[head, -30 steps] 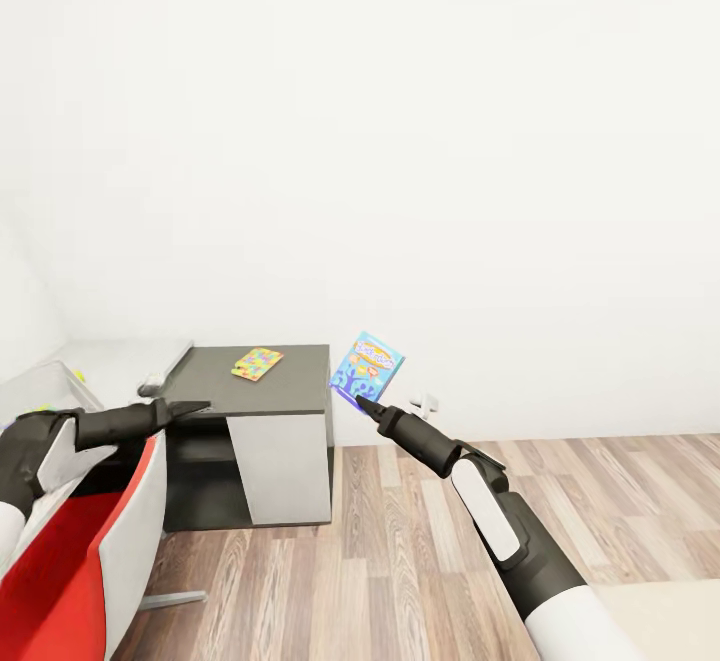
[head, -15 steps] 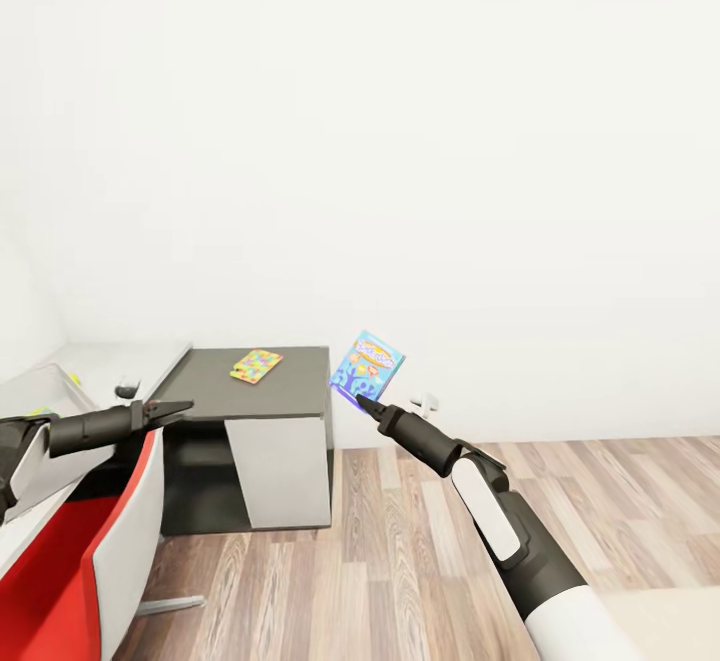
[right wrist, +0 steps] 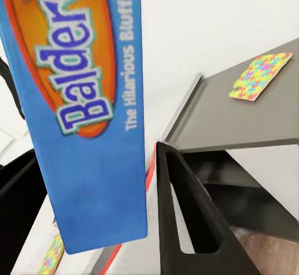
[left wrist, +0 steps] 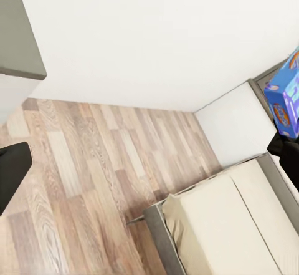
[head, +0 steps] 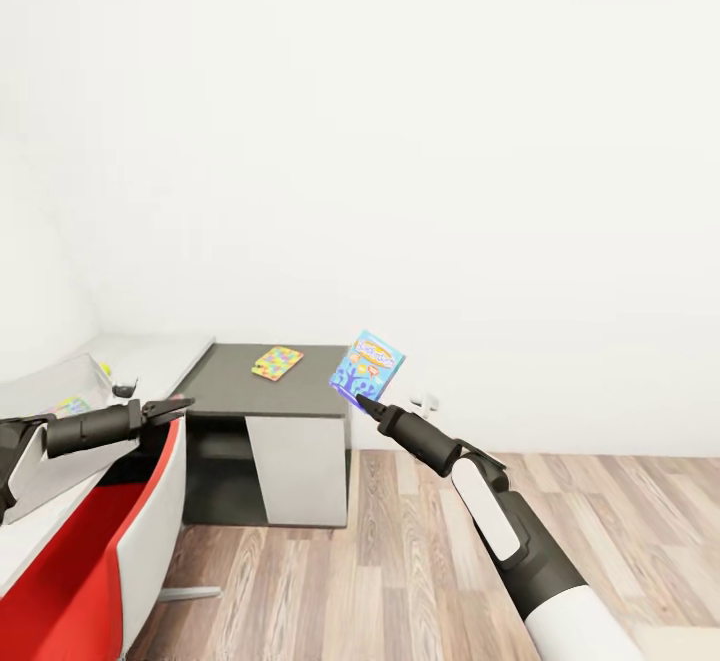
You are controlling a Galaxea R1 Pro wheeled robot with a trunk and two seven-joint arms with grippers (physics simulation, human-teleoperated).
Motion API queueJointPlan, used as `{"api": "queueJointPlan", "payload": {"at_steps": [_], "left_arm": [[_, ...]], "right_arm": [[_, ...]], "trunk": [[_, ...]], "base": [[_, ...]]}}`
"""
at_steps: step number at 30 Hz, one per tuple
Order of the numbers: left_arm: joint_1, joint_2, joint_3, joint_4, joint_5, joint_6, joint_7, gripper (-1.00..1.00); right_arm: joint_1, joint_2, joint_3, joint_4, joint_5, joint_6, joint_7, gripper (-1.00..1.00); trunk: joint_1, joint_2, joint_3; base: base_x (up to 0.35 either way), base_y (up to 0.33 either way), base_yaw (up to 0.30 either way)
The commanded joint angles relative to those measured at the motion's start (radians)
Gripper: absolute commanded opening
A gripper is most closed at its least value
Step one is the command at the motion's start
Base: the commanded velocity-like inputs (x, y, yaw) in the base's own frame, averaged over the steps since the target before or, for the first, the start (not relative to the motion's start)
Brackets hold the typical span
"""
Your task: Put all the toys in the child's room - the three board games (two on the bed and one on the table), the two jigsaw puzzles on the table, and the tennis ball on the table - inside the toy box on the table in the child's room.
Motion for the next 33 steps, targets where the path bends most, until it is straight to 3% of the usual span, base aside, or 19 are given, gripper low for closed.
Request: {"api": "queueJointPlan", "payload": {"at_steps": [1, 14, 33], "left_arm": [[-0.001, 0.0, 0.0, 0.0, 0.003, 0.01, -0.002, 1.0], [0.003, 0.002, 0.002, 0.0, 0.003, 0.01, -0.001, 1.0], [0.003, 0.0, 0.002, 0.0, 0.001, 0.01, 0.0, 1.0]], "right_arm": [[-0.001, 0.0, -0.001, 0.0, -0.009, 0.007, -0.001, -1.0], [-0.001, 0.001, 0.001, -0.003, -0.007, 0.006, -0.001, -1.0], [-0.001, 0.001, 0.002, -0.004, -0.007, 0.006, -0.001, -1.0]], "trunk": [[0.001, -0.003, -0.003], [0.001, -0.003, -0.015], [0.001, -0.003, -0.016]], "base": [[-0.043, 0.0, 0.24], [-0.008, 0.0, 0.234], [0.064, 0.0, 0.013]]}}
